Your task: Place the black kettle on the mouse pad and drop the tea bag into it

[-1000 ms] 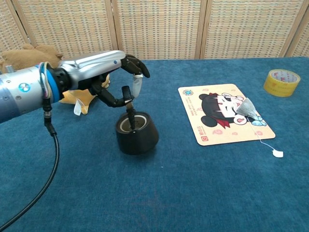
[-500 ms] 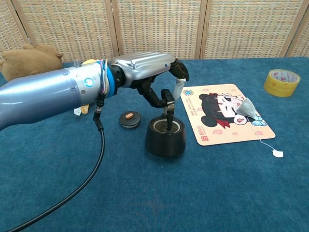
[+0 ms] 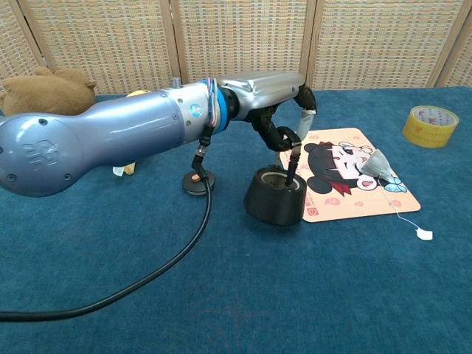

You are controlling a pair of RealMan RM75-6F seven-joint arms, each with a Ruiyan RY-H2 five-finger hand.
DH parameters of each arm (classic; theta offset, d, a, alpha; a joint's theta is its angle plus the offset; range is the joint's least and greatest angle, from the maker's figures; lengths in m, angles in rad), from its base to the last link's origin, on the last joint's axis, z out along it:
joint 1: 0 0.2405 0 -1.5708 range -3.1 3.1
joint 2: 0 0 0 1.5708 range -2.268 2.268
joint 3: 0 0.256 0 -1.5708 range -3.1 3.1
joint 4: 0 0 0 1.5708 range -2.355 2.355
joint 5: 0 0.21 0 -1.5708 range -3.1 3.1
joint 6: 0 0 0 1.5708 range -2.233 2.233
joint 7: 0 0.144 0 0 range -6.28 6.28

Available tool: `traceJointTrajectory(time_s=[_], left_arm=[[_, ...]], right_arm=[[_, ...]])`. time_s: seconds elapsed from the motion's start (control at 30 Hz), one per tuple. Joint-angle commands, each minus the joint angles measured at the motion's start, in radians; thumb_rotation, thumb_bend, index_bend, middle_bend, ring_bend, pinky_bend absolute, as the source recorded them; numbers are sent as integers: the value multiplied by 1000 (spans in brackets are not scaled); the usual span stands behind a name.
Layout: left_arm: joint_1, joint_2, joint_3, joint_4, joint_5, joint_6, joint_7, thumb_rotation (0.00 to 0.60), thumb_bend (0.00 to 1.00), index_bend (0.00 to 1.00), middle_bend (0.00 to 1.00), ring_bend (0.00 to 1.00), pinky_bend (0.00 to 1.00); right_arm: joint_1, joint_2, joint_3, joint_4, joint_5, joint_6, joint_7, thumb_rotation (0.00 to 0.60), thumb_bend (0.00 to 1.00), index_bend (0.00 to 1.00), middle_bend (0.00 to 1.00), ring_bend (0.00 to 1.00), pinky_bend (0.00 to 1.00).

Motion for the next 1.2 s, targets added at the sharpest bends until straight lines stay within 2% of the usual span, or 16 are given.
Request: traceJointTrajectory(time_s=[0.03,0.33,0.67,0.73,0.83,0.9,1.0,1.1,1.2], left_arm=[[-38,-27,-8,41,-17,-15,10,600,645,764,225,96,0],[-118,-90,-11,150,-41,-32,22,600,645,764,225,96,0],[-167,-150,18,236,-45,-53,25,600,645,747,219,94,0],[-168,-148,28,231,-45,-57,30,600,645,666,190,82,0],[-169,-135,37,211,-61,-72,44,600,594,424,90,20,0],[-169,-124,41,193,-77,-81,58,600,521,252,21,0,0],[-168,-108,45,166,-95,-84,74,600,455,92,0,0,0],[-166,-84,52,129,-111,-77,96,600,419,9,0,0,0],[-161,-66,58,99,-126,-68,110,600,404,0,0,0,0]], right_arm=[[-2,1,0,1,3,1,3,600,181,114,152,44,109],[-13,2,-1,15,13,7,22,600,181,114,152,44,109],[-25,-6,-4,39,22,12,46,600,181,114,152,45,109],[-27,-9,-4,44,24,12,51,600,181,114,152,45,109],[-29,-11,-3,49,22,16,55,600,181,114,152,44,109],[-30,-12,-2,52,22,18,58,600,181,114,152,45,109],[-31,-13,-1,54,23,20,59,600,181,114,152,45,109],[-31,-13,1,53,23,20,59,600,181,114,152,45,109],[-31,-13,1,51,21,20,57,600,181,114,152,45,109]])
